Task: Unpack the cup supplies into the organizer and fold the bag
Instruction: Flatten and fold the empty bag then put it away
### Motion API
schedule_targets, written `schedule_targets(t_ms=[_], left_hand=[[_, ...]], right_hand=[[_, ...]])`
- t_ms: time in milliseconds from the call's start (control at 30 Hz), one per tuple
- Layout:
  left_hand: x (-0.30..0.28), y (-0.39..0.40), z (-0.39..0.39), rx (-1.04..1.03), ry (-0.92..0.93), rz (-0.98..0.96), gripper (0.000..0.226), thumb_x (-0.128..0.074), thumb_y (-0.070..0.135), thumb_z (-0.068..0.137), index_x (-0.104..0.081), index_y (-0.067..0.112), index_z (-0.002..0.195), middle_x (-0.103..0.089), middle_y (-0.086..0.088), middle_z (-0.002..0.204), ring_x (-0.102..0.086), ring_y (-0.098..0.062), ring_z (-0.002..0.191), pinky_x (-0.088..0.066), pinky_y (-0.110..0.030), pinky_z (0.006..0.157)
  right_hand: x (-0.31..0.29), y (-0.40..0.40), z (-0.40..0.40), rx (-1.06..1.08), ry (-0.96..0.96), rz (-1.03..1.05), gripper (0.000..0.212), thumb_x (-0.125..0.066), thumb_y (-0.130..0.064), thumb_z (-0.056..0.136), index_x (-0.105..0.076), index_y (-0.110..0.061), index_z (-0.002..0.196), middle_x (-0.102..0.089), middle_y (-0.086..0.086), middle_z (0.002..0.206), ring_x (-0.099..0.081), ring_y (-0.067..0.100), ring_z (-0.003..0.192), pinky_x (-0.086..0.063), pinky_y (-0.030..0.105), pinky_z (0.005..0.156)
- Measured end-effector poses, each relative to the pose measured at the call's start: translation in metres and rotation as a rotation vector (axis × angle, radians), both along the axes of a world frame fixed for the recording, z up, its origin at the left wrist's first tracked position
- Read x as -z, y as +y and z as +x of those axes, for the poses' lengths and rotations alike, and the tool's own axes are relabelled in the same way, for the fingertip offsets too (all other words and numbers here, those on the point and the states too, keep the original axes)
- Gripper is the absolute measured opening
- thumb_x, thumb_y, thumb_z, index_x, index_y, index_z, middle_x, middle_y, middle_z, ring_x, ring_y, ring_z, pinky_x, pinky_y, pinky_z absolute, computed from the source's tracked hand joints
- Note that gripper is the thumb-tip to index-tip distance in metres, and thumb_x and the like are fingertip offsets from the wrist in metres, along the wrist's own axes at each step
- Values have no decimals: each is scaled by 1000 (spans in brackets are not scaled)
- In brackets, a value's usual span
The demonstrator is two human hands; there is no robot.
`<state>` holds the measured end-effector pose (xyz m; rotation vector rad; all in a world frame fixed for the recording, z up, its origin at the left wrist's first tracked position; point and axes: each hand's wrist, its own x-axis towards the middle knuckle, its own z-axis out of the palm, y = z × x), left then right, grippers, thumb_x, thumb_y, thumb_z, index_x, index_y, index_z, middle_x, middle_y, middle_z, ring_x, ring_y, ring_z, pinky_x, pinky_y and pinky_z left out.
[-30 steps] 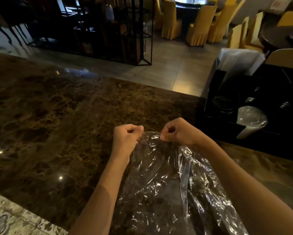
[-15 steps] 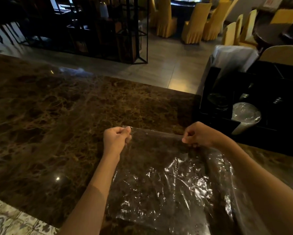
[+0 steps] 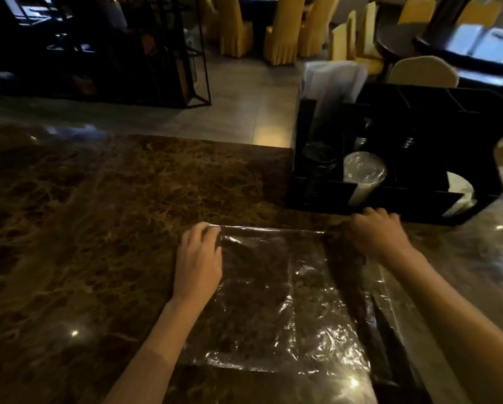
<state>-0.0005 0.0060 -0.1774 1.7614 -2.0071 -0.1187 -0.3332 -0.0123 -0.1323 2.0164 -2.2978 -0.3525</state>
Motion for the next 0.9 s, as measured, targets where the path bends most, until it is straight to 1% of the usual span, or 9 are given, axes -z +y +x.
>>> schedule_targets(t_ms=[100,200,333,433,533,667,733,833,900], left_hand=[[15,17,-9,127,-126,44,44,-63,16,94,-57,8,136,-53,-15,146,-46,-29,138,-38,-41,111],[22,23,-10,129,-207,105,48,-53,23,100,-47,8,145,-45,-14,154,-37,-26,145,-28,-39,117],[22,35,0,107,-256,123,56,-44,35,101,-40,7,149,-41,-15,156,-34,-28,147,-25,-43,117],[24,57,9,100,-312,178,65,-28,47,101,-34,8,152,-31,-14,161,-26,-27,150,-19,-42,118],[24,74,12,71,-340,244,72,-13,56,100,-21,11,156,-17,-10,165,-13,-23,153,-10,-41,121],[20,105,14,30,-348,300,75,-15,58,98,-38,8,151,-34,-12,159,-32,-25,148,-23,-45,118],[22,123,19,41,-360,290,76,-16,56,100,-51,4,143,-48,-13,151,-46,-27,139,-32,-46,114],[20,141,25,43,-372,277,80,-7,55,101,-56,5,138,-52,-13,147,-51,-29,135,-28,-46,113],[16,141,24,26,-346,258,69,-16,51,102,-62,10,134,-57,-10,143,-55,-26,132,-38,-47,109]], right_hand=[[19,32,72,-191,-229,-138,31,-53,-28,96,-60,-15,124,-58,13,133,-54,35,123,-42,49,101],[43,50,141,-357,-498,-152,47,-45,-34,102,-45,-18,145,-40,8,158,-33,29,148,-19,47,120],[57,45,153,-343,-512,-67,55,-26,-44,106,-25,-23,157,-19,2,168,-9,24,155,-6,47,123],[58,37,145,-327,-468,-69,53,-26,-41,107,-27,-23,156,-21,2,167,-9,27,155,-8,50,123],[55,18,172,-512,-526,-20,52,-26,-40,106,-28,-25,155,-23,-1,167,-9,23,155,-4,48,123],[68,-12,208,-676,-484,103,57,-18,-50,104,-15,-31,158,-9,-6,169,2,19,155,5,46,120],[74,-24,211,-647,-461,86,61,-12,-54,102,-10,-32,159,-7,-7,169,4,17,155,5,48,121],[77,-30,212,-596,-442,44,64,-7,-56,101,-8,-29,159,-5,-5,170,4,19,155,6,47,121],[75,-20,214,-572,-476,15,63,-8,-55,102,-9,-28,159,-5,-4,169,6,19,154,9,45,119]])
